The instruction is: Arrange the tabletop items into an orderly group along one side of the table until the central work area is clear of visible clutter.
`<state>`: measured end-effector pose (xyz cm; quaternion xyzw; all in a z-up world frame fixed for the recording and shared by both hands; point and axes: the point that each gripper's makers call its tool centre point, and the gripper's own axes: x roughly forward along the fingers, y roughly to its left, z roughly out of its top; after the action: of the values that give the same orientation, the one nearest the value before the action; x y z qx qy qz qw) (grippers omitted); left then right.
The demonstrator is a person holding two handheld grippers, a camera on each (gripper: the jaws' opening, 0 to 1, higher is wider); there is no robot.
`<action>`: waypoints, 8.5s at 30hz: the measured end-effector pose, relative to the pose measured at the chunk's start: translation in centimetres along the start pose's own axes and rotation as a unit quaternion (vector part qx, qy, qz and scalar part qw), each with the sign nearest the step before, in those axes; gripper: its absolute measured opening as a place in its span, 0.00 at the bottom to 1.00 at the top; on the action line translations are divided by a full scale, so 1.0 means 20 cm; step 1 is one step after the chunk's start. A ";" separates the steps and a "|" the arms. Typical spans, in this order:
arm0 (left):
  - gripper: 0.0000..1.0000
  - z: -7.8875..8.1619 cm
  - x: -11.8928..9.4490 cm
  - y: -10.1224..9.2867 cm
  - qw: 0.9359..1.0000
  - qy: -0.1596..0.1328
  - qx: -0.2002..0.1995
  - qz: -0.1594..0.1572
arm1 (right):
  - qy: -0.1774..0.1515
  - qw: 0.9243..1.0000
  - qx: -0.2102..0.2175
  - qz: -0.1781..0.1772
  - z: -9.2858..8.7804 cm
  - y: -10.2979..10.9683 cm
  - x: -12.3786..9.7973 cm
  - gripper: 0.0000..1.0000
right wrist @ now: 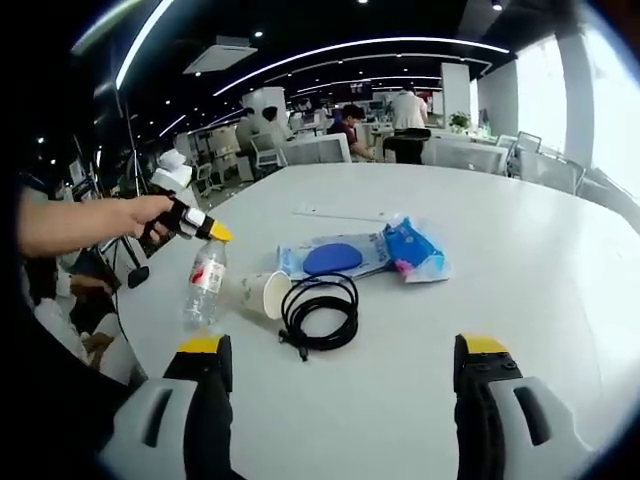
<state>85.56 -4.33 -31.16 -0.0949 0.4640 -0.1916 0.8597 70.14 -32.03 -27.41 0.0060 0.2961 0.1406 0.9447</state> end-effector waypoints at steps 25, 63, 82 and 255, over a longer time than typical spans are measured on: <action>0.20 -0.14 -0.33 -0.12 0.988 -0.123 0.085 0.039 | 0.000 1.000 -0.010 -0.001 0.02 -0.05 0.01 0.85; 0.25 -0.39 -0.50 -0.24 0.984 -0.142 0.102 0.032 | 0.008 1.000 -0.023 0.016 0.03 0.00 0.08 0.84; 0.47 -0.39 -0.56 -0.26 0.972 -0.137 0.193 -0.012 | 0.006 0.999 -0.028 0.023 0.03 0.03 0.09 0.84; 0.36 0.59 -0.13 0.17 0.769 0.065 0.614 -0.166 | -0.027 0.998 0.013 -0.046 0.20 -0.02 0.09 0.85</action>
<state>95.01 -0.38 -23.84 0.3906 0.2790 -0.5814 0.6570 73.83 -31.57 -25.08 0.0087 0.2720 0.0928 0.9578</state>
